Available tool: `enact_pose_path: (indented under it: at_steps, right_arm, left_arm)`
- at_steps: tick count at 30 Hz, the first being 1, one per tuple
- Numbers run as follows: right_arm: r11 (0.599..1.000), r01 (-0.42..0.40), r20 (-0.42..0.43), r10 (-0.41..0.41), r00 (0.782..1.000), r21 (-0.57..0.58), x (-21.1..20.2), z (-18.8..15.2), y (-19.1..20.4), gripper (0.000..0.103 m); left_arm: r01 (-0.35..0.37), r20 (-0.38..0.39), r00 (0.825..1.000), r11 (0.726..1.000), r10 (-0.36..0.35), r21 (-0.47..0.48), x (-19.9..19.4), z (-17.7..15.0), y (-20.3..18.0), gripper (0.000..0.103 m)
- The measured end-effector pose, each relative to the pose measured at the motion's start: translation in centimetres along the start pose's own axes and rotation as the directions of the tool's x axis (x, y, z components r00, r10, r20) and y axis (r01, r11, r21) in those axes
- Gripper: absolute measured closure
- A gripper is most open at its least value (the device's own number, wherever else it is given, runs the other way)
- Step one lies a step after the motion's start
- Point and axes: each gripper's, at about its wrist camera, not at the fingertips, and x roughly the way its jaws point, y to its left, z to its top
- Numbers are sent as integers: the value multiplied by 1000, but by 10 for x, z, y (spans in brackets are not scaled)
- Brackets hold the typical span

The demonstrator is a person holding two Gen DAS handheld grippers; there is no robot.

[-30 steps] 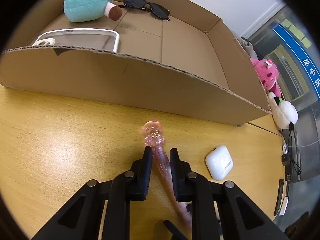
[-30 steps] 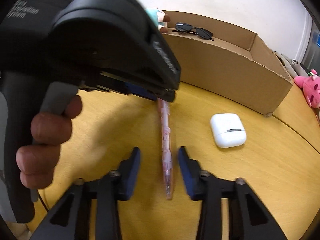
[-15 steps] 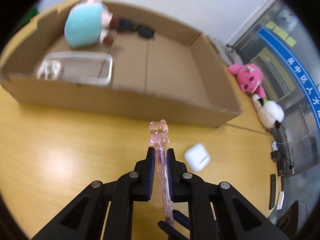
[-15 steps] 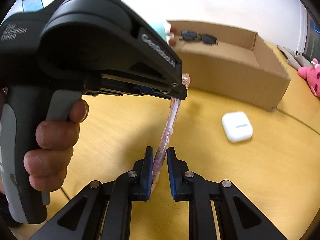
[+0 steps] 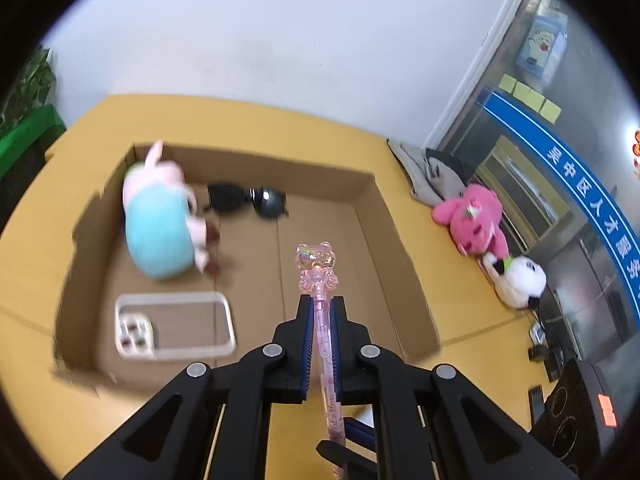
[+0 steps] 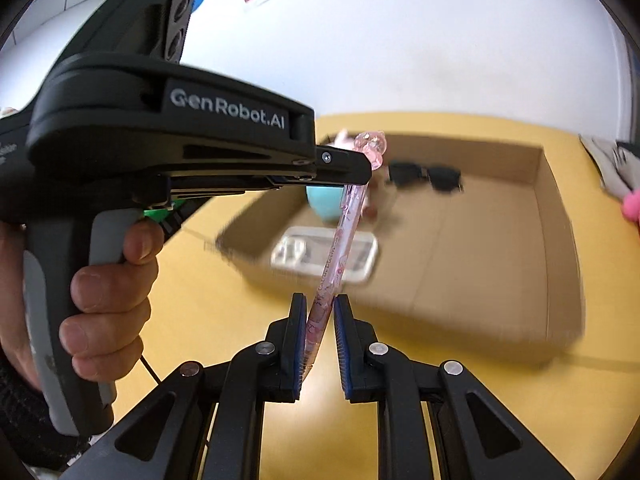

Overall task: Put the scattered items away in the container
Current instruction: 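Carry the pink pen over the box with both grippers, then open both grippers to drop the pen into the box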

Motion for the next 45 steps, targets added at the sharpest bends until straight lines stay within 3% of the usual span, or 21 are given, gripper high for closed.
enact_pose_path:
  at_steps: [6, 11, 17, 21, 31, 41, 43, 44, 45]
  right_arm:
    - [999, -37, 3, 37, 999, 30, 41, 77, -25, 89]
    - [993, -55, -56, 61, 997, 107, 89, 115, -70, 89]
    - [980, -35, -184, 72, 980, 195, 152, 108, -112, 90]
    - [969, -26, -266, 93, 959, 245, 183, 95, -126, 90]
    - [944, 20, -416, 127, 901, 331, 222, 76, -151, 89]
    - [938, 46, -448, 122, 886, 345, 225, 70, -153, 89]
    - [937, 54, -453, 116, 884, 345, 223, 69, -152, 89]
    - [939, 57, -457, 110, 883, 338, 222, 68, -149, 83]
    - [942, 55, -458, 109, 882, 331, 220, 68, -146, 66]
  left_arm:
    - [4, -16, 1000, 998, -3, 67, 23, 70, 13, 97]
    - [17, -116, 993, 999, -12, 42, 83, 108, 43, 97]
    - [-23, -231, 973, 1000, 26, 14, 156, 105, 65, 98]
    - [-60, -311, 949, 998, 58, 4, 202, 92, 79, 98]
    - [-93, -416, 905, 996, 88, 8, 254, 71, 85, 97]
    - [-93, -402, 911, 996, 89, 11, 253, 69, 85, 96]
    - [-82, -392, 917, 997, 75, -1, 248, 70, 88, 85]
    - [-78, -386, 920, 997, 69, -8, 245, 71, 89, 80]
    - [-71, -373, 926, 997, 62, -10, 238, 73, 89, 72]
